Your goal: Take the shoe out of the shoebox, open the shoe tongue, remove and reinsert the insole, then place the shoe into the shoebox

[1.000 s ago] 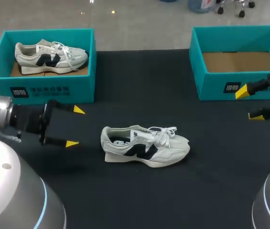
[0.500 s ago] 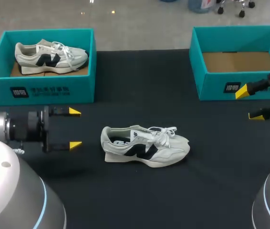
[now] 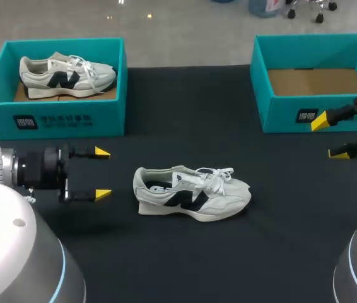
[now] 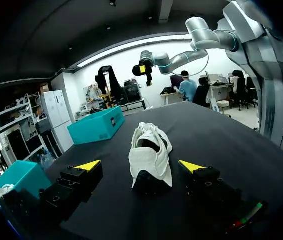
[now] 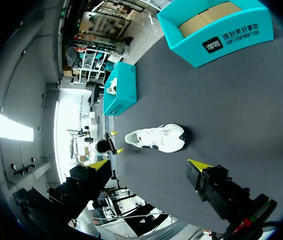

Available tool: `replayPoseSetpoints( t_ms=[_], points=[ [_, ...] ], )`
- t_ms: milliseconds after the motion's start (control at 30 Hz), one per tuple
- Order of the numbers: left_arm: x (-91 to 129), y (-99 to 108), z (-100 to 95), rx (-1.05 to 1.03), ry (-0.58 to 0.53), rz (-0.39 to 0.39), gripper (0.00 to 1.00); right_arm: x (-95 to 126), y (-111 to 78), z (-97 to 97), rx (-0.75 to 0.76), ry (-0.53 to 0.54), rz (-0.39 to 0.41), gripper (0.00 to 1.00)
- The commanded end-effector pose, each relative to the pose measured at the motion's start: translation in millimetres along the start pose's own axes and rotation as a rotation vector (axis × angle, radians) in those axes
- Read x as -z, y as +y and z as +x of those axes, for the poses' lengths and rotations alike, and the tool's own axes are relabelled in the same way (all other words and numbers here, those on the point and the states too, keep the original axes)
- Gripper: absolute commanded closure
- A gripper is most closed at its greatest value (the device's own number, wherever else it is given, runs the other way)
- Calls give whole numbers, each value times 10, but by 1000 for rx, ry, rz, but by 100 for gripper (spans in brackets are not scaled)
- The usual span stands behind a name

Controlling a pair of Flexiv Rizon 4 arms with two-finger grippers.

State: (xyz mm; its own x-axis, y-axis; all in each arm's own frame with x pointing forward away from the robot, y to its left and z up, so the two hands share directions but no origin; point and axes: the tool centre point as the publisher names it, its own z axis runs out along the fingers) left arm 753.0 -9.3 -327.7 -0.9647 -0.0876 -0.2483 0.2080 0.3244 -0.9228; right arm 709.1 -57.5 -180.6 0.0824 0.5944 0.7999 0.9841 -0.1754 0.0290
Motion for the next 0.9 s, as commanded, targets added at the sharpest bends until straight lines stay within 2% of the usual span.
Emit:
replayPoseSetpoints(
  t_ms=[33, 233, 633, 900],
  points=[
    [-146, 50, -72, 29, 25, -56, 0, -5, -2, -2, 0, -1, 0, 0],
    [-231, 213, -55, 110, 75, -156, 0, -5, -2, -2, 0, -1, 0, 0],
    [-231, 213, -55, 110, 75, -156, 0, -5, -2, -2, 0, -1, 0, 0],
    [-501, 420, -47, 183, 115, -218, 0, -5, -2, -2, 0, -1, 0, 0]
  ],
)
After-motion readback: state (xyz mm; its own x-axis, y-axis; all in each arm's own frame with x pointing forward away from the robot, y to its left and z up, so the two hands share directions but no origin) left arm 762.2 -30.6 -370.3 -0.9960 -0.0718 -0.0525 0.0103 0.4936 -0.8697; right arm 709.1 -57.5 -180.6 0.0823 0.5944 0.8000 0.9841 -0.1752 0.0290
